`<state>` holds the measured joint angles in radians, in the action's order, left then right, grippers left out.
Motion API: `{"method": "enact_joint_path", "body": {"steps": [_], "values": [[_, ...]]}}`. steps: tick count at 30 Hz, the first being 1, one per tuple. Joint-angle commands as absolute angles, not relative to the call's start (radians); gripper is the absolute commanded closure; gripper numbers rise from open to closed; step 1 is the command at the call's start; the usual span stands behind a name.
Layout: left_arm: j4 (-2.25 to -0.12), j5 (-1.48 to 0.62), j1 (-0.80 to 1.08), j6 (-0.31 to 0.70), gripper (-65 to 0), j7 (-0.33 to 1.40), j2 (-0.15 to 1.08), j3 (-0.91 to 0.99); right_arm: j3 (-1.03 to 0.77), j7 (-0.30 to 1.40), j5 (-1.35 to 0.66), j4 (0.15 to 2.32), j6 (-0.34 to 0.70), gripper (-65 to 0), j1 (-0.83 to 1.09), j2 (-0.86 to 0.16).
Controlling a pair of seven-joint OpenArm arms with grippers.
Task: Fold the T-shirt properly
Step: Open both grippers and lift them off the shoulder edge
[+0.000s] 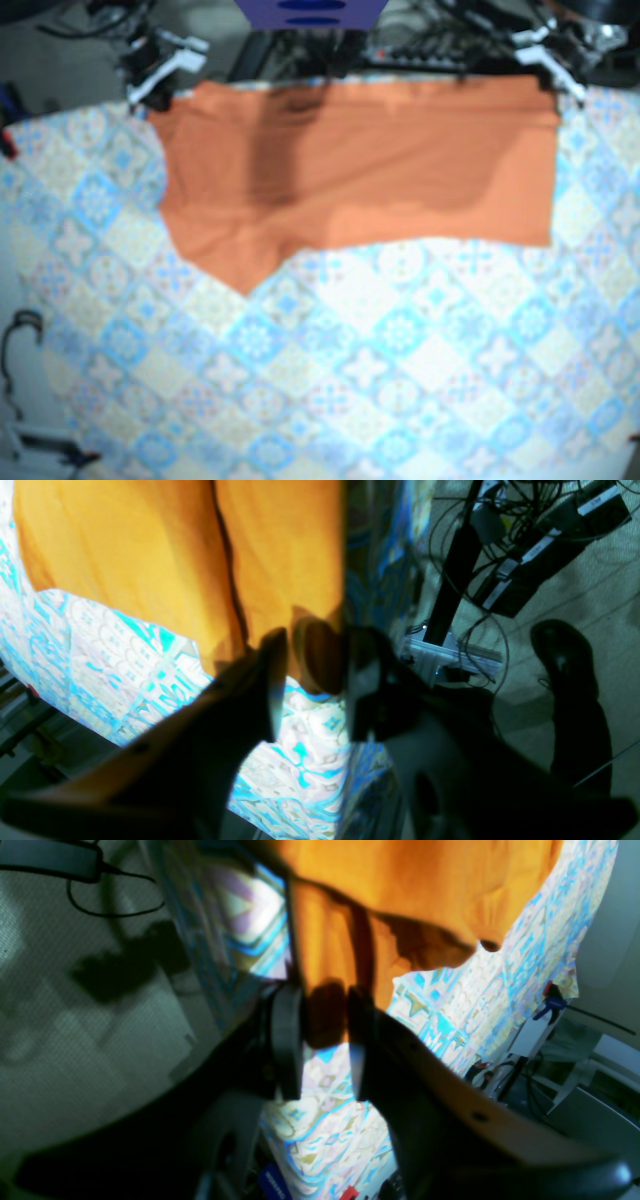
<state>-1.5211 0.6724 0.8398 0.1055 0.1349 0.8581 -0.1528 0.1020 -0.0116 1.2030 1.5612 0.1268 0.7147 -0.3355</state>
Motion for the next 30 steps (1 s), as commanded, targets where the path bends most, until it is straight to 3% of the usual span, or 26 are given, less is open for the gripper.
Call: {"method": "enact_joint_path", "body": {"steps": [1,7,30], "values": [[-1.526,0.673,0.846,0.094,-22.3,0.139,0.872,-0.143,0.101,-0.005,1.202,1.561,0.145,-16.6,0.723,-0.343],[-1.526,0.673,0.846,0.094,-27.0,0.139,0.872,-0.143,0.097,-0.005,1.202,1.561,0.145,-16.6,0.743,-0.341],[-1.527,0.671,0.851,0.094,-27.0,0.136,0.872,-0.145,0.045,-0.004,1.202,1.563,0.145,-16.2,0.817,-0.340]]}}
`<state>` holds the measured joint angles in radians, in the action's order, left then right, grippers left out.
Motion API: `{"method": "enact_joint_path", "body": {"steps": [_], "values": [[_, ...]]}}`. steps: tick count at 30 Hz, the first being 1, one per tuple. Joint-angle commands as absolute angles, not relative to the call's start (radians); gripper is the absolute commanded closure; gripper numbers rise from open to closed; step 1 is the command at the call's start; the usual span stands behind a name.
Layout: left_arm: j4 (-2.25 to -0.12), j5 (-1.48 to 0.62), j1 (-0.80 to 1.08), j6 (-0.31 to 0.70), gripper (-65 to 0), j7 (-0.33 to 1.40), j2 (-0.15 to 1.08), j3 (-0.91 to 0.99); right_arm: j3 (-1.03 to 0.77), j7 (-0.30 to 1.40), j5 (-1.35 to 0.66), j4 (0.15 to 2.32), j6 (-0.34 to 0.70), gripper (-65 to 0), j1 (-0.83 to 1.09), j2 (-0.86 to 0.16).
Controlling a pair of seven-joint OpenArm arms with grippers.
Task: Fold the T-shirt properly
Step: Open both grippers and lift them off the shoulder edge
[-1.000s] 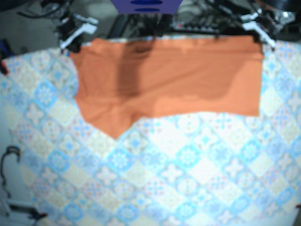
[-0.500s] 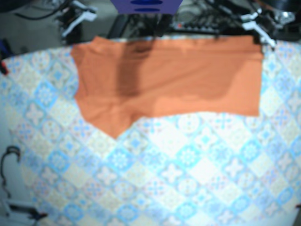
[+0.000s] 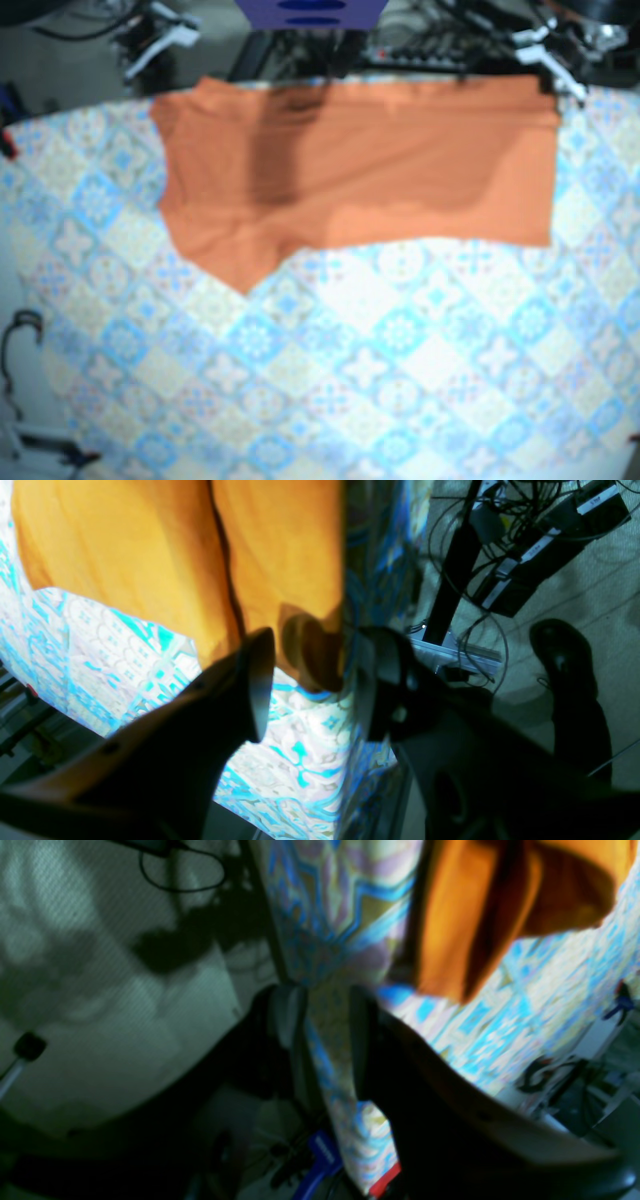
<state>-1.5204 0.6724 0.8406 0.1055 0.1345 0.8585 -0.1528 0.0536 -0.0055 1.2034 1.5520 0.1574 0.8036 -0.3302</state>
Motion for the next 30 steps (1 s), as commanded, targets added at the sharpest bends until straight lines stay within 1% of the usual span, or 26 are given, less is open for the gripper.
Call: {"method": "enact_joint_path", "body": {"steps": [1,9,14,19,22,26,30], "values": [[-1.527,0.671,0.851,0.094,-27.0,0.136,0.872,-0.145,0.033,-0.004,1.199,1.563,0.145,-16.1,0.817,-0.340],[-1.534,0.668,0.855,0.094,-27.1,0.133,0.871,-0.143,-0.093,-0.012,1.196,1.564,0.145,-16.1,0.823,-0.340],[-1.534,0.590,0.852,0.094,-27.1,0.133,0.878,-0.136,-0.117,-0.007,1.196,1.572,0.145,-16.1,0.822,-0.340],[-1.535,0.570,0.869,0.094,-27.1,0.130,0.877,-0.048,-0.117,-0.007,1.196,1.573,0.145,-16.1,0.820,-0.341],[-1.547,0.570,0.871,0.094,-27.1,0.093,0.877,-0.013,-0.117,-0.007,1.196,1.573,0.145,-16.1,0.820,-0.341],[-1.561,0.570,0.921,0.096,-27.1,0.064,0.875,0.074,-0.120,-0.007,1.196,1.573,0.147,-16.1,0.820,-0.343],[-1.564,0.567,0.947,0.096,-27.1,0.007,0.872,0.142,-0.153,-0.013,1.194,1.584,0.147,-16.1,0.823,-0.341]]}}
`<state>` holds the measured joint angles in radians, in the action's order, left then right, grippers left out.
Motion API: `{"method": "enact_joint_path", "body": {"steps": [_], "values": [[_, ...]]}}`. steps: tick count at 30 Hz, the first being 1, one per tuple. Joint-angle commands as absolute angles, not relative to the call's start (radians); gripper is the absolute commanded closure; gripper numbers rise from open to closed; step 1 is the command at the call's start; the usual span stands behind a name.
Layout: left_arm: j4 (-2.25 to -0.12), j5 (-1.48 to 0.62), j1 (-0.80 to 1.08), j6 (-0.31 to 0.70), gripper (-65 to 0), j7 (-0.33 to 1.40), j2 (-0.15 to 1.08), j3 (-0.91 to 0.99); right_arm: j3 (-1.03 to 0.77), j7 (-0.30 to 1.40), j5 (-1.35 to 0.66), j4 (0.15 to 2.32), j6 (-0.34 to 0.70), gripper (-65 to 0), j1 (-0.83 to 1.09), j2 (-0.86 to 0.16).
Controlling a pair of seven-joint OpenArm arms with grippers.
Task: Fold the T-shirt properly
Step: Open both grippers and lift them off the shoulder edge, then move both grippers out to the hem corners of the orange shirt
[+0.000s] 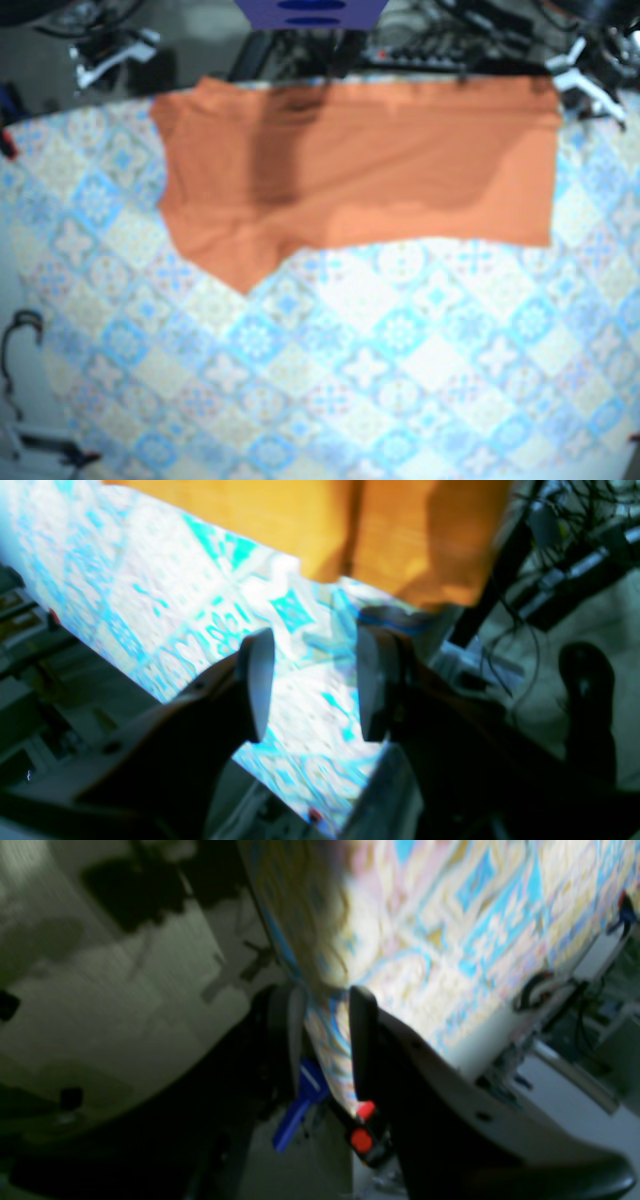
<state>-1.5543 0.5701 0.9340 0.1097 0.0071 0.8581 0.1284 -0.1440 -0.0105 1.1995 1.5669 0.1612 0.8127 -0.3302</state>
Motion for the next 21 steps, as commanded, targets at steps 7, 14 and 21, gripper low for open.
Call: {"method": "enact_joint_path", "body": {"steps": [7,14,21], "values": [[-1.566,0.378,0.967,0.102,-27.0,-0.065,0.875,0.311,-0.245,-0.024,0.967,1.682,0.150,-16.1,0.843,-0.346],[-1.567,-0.008,0.918,0.185,-27.0,-0.059,0.878,0.481,-0.463,-0.047,0.570,1.813,0.381,-16.3,0.791,-0.341],[-1.567,-0.460,0.691,0.367,-27.0,0.254,0.877,0.547,-0.604,0.252,0.186,1.857,0.578,-16.4,0.542,-0.380]]}}
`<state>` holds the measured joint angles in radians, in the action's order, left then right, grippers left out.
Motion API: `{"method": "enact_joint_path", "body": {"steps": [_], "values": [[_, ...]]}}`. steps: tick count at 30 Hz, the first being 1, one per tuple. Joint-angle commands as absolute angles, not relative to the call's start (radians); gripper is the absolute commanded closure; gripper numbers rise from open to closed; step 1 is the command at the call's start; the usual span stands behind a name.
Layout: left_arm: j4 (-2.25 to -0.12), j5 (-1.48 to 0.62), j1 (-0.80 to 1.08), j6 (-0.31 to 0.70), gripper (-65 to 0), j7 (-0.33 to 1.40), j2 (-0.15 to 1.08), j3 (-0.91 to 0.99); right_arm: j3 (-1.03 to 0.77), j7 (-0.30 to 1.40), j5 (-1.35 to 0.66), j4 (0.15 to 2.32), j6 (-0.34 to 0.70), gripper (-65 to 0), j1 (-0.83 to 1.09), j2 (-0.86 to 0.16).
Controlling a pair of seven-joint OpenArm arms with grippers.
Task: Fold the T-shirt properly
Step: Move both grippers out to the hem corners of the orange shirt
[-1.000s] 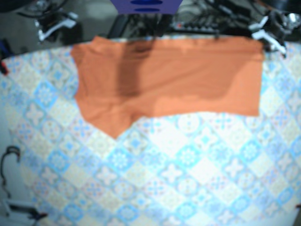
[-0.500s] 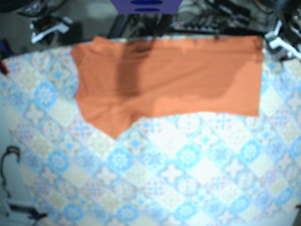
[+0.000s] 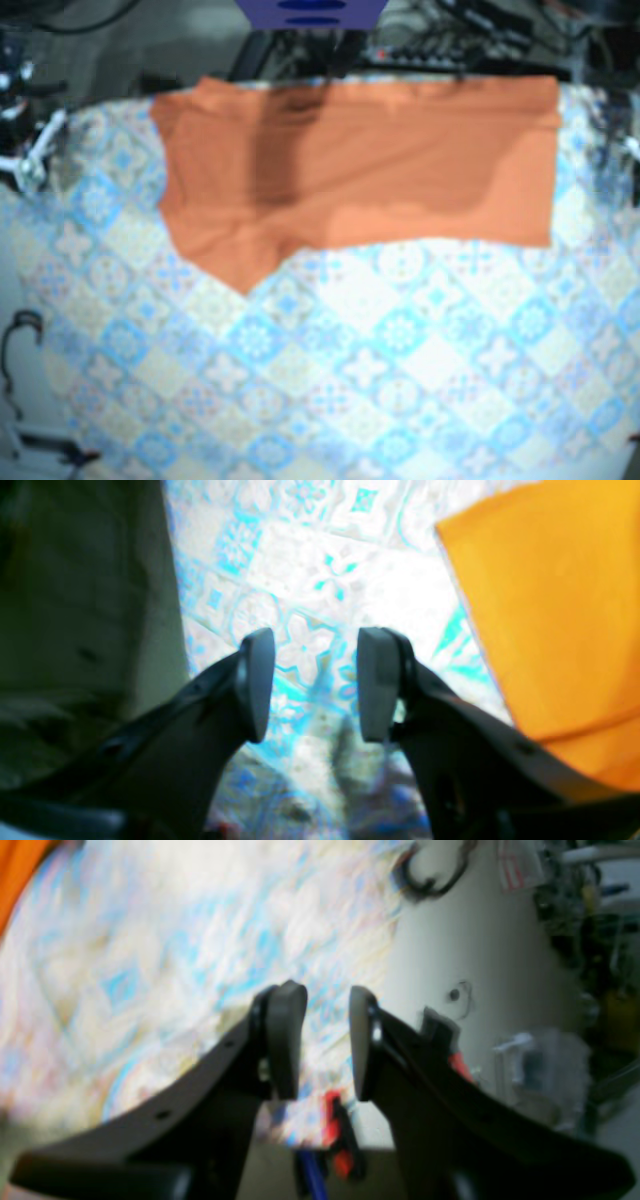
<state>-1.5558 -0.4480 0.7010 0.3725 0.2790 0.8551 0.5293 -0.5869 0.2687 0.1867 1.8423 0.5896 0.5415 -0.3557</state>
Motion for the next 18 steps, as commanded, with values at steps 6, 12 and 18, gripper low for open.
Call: {"method": "enact_joint_path", "body": {"steps": [6,12,18], "values": [[-1.555,-0.713,0.407,0.433,-27.0,0.667,0.869,0.549,-0.608,0.526,-0.044,1.844,0.585,-16.5,0.300,-0.467],[-1.359,-0.877,0.084,0.446,-27.0,1.017,0.825,0.544,-0.596,0.817,-0.242,1.712,0.625,-16.6,0.015,-0.475],[-1.001,-0.897,-0.159,0.446,-27.0,1.156,0.777,0.542,-0.406,0.940,-0.311,1.379,0.698,-16.6,-0.245,-0.509]]}}
